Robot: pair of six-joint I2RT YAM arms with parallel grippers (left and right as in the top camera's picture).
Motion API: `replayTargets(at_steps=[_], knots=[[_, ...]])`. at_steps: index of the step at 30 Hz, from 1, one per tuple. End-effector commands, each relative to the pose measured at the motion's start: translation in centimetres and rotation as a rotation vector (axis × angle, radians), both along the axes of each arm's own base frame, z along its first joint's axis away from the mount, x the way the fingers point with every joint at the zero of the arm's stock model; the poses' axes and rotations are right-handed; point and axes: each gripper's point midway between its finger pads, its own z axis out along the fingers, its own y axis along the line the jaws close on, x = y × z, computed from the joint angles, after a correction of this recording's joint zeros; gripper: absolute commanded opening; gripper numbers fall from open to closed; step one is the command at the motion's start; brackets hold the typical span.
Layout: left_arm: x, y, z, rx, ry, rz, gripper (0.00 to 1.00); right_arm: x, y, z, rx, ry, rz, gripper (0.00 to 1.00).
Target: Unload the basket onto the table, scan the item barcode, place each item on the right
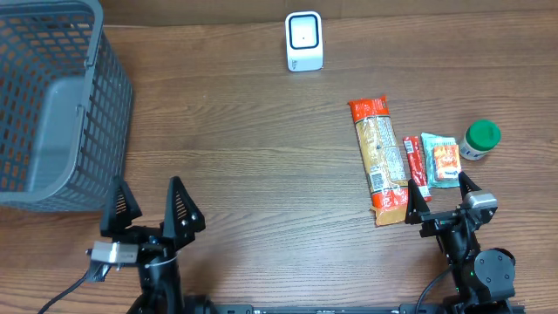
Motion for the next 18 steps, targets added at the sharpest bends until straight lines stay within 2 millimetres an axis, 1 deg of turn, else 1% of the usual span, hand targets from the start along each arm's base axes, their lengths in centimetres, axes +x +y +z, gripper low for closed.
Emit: replayTargets(at_steps=[1, 6, 13, 17, 18], knots=[[0.8, 0.1, -2.0, -0.025, 0.024, -0.009, 1.00, 0.0, 0.0, -0.2, -0.006, -0.005, 0.001, 1.00], [2.3, 0.1, -5.4, -0.029, 0.092, -0.008, 1.00, 0.0, 0.0, -0.2, -0.006, -0.005, 0.001, 1.00], [3.7, 0.2, -9.2, -0.032, 0.176, -0.009, 1.00, 0.0, 0.0, -0.2, -0.006, -0.005, 0.000, 1.00], [4.5, 0.2, -11.6, -0.036, 0.282, -0.006, 1.00, 0.0, 0.0, -0.2, -0.006, -0.005, 0.001, 1.00], [4.8, 0.3, -12.6, -0.038, 0.322, -0.005, 1.00, 0.0, 0.0, -0.2, -0.006, -0.005, 0.001, 1.00]])
